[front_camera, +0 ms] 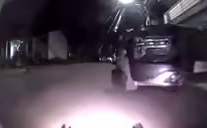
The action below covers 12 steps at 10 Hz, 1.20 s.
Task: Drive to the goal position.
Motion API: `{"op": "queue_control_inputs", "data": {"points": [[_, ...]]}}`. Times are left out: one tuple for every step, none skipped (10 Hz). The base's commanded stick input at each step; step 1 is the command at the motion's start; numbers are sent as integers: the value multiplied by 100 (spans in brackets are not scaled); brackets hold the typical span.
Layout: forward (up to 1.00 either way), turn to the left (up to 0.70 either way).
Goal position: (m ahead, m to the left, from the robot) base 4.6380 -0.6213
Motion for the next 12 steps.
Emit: {"op": "queue_control_inputs", "data": {"points": [[60, 0], [60, 0], [60, 0], [60, 0], [60, 0], [60, 0], [60, 0], [60, 0], [60, 0], [60, 0], [60, 0], [60, 0]]}}
